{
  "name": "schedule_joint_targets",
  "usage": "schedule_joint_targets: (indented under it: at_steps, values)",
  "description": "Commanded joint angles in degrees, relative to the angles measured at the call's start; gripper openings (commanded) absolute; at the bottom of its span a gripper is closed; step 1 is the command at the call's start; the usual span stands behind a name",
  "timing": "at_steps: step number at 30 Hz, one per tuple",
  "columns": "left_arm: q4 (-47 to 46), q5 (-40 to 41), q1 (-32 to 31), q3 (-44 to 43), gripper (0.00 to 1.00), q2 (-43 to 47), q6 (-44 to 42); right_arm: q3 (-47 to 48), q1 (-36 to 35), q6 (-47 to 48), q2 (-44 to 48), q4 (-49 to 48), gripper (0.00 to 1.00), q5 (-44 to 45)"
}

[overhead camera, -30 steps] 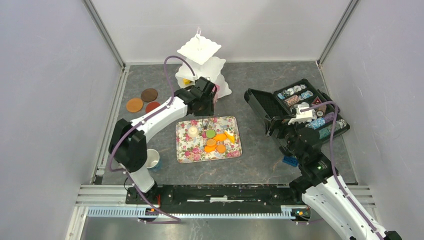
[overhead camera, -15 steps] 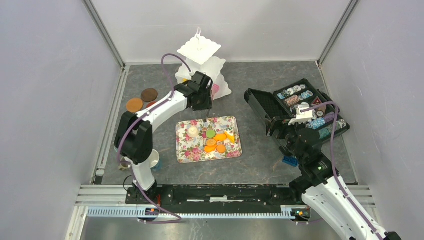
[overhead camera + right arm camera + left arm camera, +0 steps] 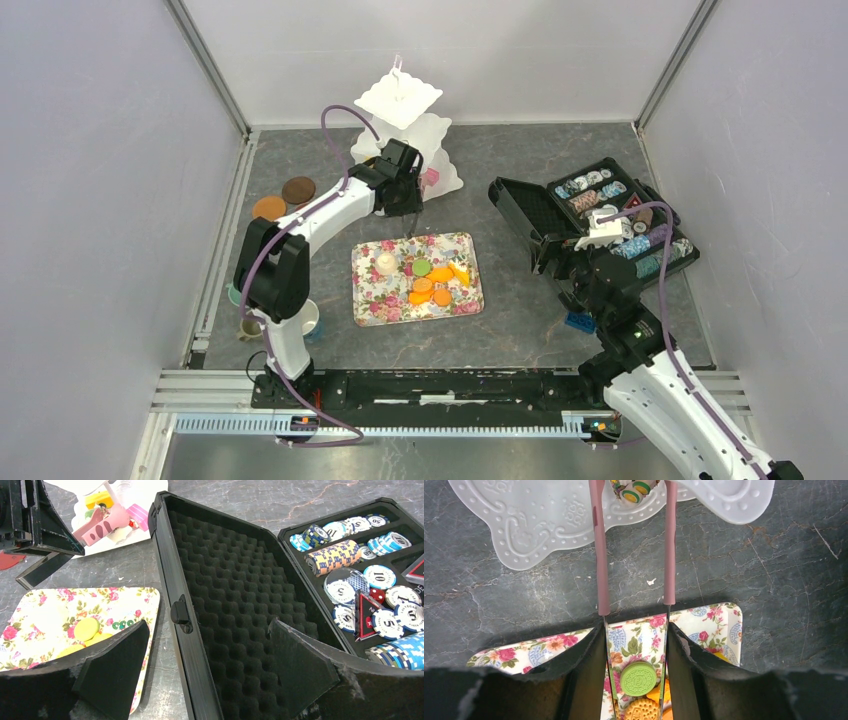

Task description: Serve the afternoon tea

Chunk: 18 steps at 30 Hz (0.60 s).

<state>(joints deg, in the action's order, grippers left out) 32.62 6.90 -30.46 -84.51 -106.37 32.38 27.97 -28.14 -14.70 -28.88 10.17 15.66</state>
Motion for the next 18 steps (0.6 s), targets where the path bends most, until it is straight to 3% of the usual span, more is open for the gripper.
schedule_joint_targets:
  at_steps: [1, 8, 18]
  values:
    - [-1.32, -0.14, 0.02, -2.42, 0.48, 0.19, -2.8, 1.48, -0.25, 0.41, -0.73, -1.9, 0.98, 0.03]
    - [-0.24, 0.05, 0.05, -1.89, 0.6, 1.94, -4.16, 0.89, -0.25, -0.05, -1.1, -2.74, 0.98, -0.01]
    - [0.74, -1.92, 0.05, -0.82, 0.64, 5.09, -4.71, 0.89, -0.29, -0.18, -1.8, -3.03, 0.98, -0.31]
